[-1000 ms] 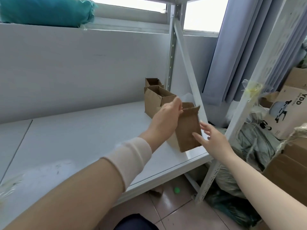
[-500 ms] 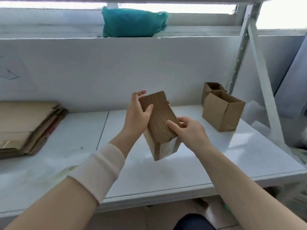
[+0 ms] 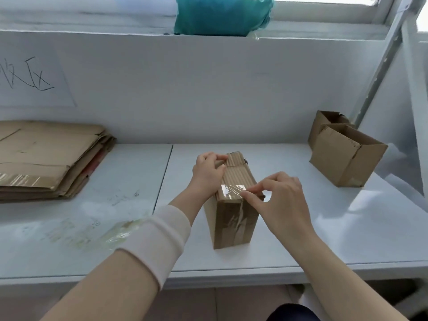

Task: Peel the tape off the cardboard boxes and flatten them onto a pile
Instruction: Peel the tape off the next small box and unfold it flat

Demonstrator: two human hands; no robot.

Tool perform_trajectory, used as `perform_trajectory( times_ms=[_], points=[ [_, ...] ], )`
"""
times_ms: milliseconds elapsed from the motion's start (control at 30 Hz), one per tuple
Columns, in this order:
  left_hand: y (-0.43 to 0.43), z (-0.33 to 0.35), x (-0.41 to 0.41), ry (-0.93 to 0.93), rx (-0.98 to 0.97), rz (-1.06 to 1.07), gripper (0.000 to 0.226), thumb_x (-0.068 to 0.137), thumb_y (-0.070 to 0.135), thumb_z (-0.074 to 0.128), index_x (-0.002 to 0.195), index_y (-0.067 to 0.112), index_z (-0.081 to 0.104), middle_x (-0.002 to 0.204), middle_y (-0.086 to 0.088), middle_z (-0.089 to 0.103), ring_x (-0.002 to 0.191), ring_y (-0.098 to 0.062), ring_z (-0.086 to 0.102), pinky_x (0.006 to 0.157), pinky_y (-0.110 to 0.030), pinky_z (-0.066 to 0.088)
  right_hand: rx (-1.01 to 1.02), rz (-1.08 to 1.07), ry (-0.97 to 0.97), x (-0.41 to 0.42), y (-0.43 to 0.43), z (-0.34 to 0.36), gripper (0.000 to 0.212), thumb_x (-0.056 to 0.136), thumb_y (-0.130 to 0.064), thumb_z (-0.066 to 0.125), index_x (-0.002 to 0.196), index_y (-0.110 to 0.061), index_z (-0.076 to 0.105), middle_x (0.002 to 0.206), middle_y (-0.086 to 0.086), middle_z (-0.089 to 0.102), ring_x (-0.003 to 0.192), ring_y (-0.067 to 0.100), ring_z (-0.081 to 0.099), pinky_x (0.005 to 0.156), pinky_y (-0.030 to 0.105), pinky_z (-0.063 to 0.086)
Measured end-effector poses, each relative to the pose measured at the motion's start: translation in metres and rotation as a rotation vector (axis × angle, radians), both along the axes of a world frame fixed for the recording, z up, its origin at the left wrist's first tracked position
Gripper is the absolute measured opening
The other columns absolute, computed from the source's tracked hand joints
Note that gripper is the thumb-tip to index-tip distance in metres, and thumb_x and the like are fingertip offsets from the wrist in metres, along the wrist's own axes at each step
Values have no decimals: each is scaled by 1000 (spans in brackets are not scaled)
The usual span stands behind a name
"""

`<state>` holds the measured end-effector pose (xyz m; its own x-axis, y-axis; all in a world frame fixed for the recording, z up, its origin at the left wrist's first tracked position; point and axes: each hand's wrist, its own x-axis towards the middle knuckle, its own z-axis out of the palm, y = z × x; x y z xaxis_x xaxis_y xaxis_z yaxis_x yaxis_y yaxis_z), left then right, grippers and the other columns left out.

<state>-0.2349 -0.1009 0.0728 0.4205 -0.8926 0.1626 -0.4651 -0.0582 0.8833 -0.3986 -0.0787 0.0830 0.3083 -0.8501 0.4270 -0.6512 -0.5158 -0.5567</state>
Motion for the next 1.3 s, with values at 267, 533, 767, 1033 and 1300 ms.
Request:
perform_trajectory(
  times_ms=[267, 533, 767, 1033, 1300],
  points=[
    [-2, -4, 3, -38, 24, 34, 24, 94, 13, 46, 112, 18, 61, 130, -6, 36, 124, -25, 43, 108, -40, 35, 149, 98, 128, 11, -13, 18, 24, 81, -41, 65, 101, -29, 68, 94, -4, 55, 98, 16, 34, 78, 22, 27],
    [2, -3, 2, -40, 32, 43, 26, 94, 11, 45, 113, 16, 61, 129, -7, 37, 123, -22, 45, 110, -37, 32, 265, 328, 240, 22, -32, 38, 7, 81, -31, 68, 80, -24, 66, 66, -12, 56, 94, 12, 34, 72, 22, 31],
    [3, -1, 1, -64, 56, 43, 27, 95, 15, 43, 115, 21, 60, 130, -4, 37, 127, -24, 38, 110, -38, 32, 276, 339, 406, 27, -35, 43, 14, 87, -33, 61, 88, -21, 67, 70, -10, 51, 106, 17, 33, 86, 23, 30],
    [6, 3, 0, -85, 93, 44, 28, 97, 19, 41, 120, 23, 57, 134, -5, 36, 128, -25, 32, 110, -36, 29, -299, 378, 52, 14, -16, 7, 8, 90, -10, 53, 83, -9, 50, 78, -10, 43, 77, 5, 34, 71, 20, 38],
    [13, 19, -3, -454, -121, -193, 28, 90, -1, 51, 97, 15, 73, 131, 0, 55, 129, -19, 42, 103, -20, 27, -761, 477, -41, -14, -2, -42, 15, 85, -9, 57, 99, -14, 51, 92, 2, 55, 79, 15, 49, 60, 19, 47]
  ],
)
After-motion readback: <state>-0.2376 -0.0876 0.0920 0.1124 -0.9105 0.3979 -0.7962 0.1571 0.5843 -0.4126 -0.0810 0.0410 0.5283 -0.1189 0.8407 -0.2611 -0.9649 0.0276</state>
